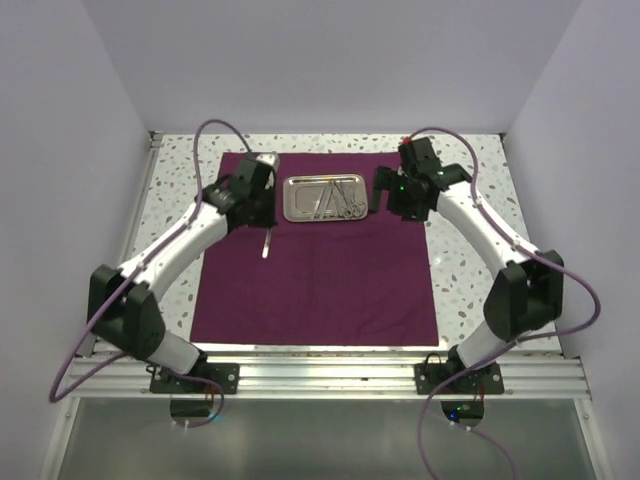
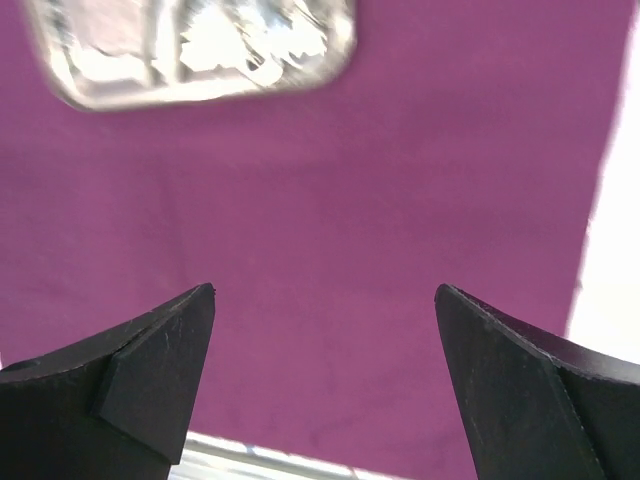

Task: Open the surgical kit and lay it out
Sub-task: Place the medical item in the surgical kit.

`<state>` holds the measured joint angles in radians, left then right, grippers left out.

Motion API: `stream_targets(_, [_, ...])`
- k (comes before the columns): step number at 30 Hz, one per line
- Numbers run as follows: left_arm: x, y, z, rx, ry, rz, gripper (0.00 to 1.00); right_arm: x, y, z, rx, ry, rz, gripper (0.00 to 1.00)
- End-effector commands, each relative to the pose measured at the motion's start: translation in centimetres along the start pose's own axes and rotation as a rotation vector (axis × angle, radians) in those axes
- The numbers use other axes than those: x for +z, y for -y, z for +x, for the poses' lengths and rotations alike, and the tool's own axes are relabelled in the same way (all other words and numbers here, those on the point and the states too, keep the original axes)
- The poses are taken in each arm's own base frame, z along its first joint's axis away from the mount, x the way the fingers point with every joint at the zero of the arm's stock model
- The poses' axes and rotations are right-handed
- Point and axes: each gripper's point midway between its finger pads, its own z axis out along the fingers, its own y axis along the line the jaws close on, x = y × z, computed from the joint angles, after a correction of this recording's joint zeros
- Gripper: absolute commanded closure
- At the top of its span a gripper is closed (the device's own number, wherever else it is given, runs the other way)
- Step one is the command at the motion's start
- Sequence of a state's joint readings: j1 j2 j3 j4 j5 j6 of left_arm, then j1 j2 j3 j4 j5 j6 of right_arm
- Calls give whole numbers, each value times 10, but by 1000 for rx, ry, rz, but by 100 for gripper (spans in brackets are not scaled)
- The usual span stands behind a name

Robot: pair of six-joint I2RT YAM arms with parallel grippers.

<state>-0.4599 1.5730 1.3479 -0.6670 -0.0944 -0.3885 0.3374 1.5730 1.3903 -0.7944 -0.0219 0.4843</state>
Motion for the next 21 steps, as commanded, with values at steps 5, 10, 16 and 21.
stream_targets(5, [-14, -13, 135, -75, -196, 42, 100, 57, -60, -60, -72, 43, -43, 7])
stream_targets(10, [-16, -21, 167, -106, -252, 32, 98, 112, -61, -77, -109, 6, 19, 11])
stream_targets(16, [-28, -27, 154, -134, -197, -1, 31, 148, -67, -88, -128, -3, 38, 27])
stream_targets(21, [-37, -29, 148, -141, -180, -19, 26, 158, -70, -88, -121, -2, 40, 50])
